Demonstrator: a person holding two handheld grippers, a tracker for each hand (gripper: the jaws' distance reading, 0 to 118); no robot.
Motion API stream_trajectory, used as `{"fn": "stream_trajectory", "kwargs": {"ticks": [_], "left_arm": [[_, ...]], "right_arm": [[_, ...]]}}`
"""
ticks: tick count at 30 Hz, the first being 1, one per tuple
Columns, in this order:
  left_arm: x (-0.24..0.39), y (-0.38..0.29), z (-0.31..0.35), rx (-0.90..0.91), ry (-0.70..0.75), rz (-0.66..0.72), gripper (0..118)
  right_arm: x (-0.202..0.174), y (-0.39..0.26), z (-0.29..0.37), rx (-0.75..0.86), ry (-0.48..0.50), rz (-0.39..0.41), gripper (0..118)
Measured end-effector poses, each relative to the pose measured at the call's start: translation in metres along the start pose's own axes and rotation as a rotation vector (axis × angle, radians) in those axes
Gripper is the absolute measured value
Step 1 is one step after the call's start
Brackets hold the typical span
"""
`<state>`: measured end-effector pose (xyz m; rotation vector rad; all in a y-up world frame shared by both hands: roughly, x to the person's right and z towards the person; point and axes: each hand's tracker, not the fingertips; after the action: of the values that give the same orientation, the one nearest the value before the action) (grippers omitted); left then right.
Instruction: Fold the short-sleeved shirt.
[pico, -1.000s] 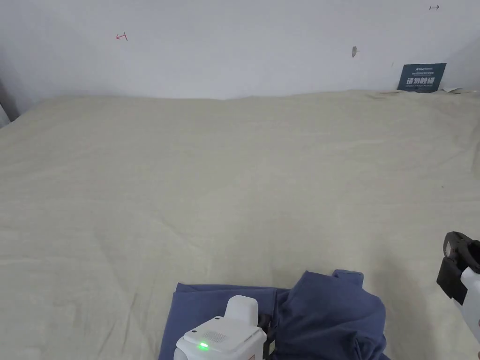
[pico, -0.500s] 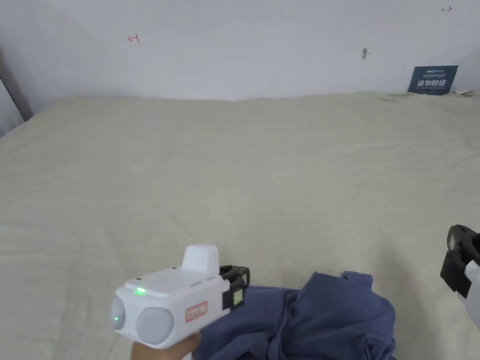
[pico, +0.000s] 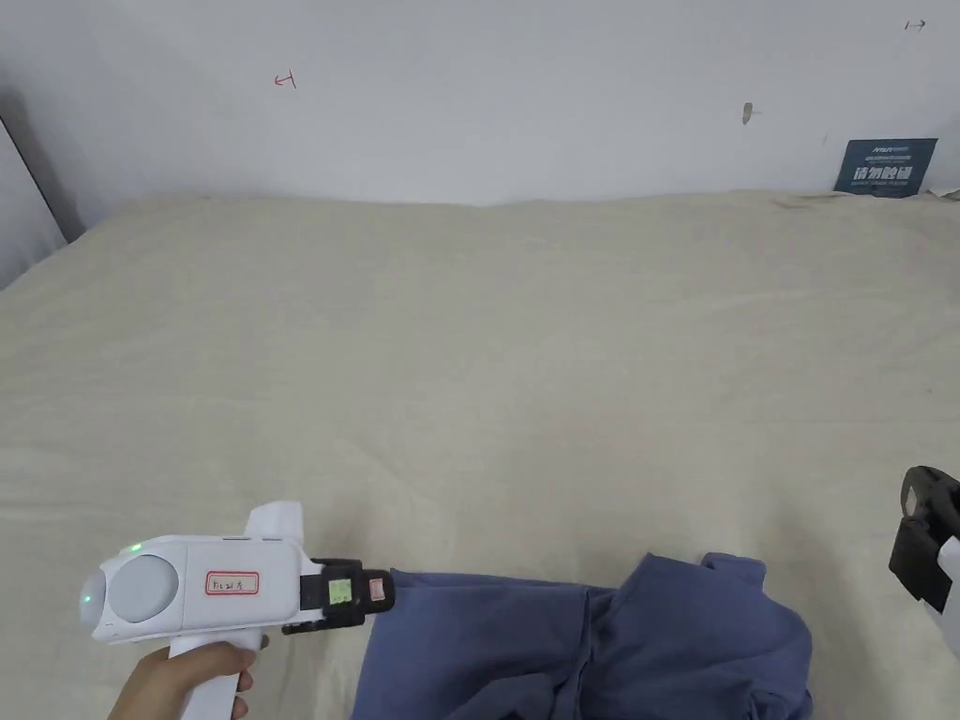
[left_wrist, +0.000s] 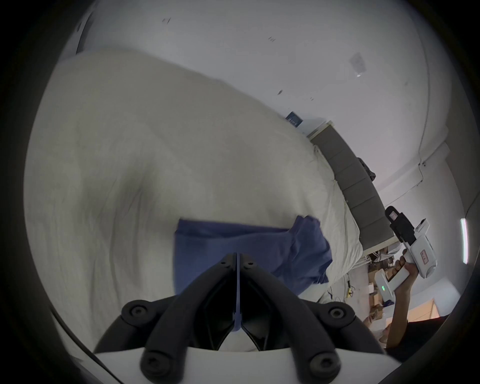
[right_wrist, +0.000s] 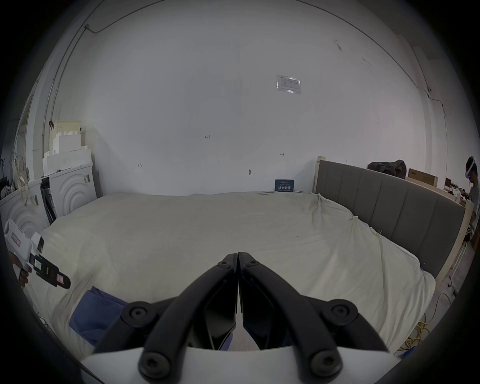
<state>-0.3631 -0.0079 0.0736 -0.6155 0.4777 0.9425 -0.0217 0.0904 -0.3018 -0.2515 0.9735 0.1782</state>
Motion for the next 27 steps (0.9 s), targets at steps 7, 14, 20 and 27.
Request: {"fn": "stream_trajectory", "kwargs": {"ticks": [7, 14, 20, 27], "left_arm": [[-0.048, -0.008, -0.03, -0.112, 0.049, -0.002, 89], [-0.046, -0.014, -0.048, -0.138, 0.049, 0.021, 92], [-0.038, -0.009, -0.059, -0.16, 0.04, -0.002, 91], [-0.025, -0.009, -0.072, -0.197, 0.021, -0.045, 69]], "right_arm": [[-0.007, -0.004, -0.006, -0.023, 0.012, 0.012, 0], [-0.01, -0.003, -0.008, -0.031, 0.022, 0.017, 0], [-0.008, -0.003, -0.007, -0.036, 0.018, 0.016, 0], [-0.002, -0.008, -0.006, -0.042, 0.011, 0.003, 0]]}}
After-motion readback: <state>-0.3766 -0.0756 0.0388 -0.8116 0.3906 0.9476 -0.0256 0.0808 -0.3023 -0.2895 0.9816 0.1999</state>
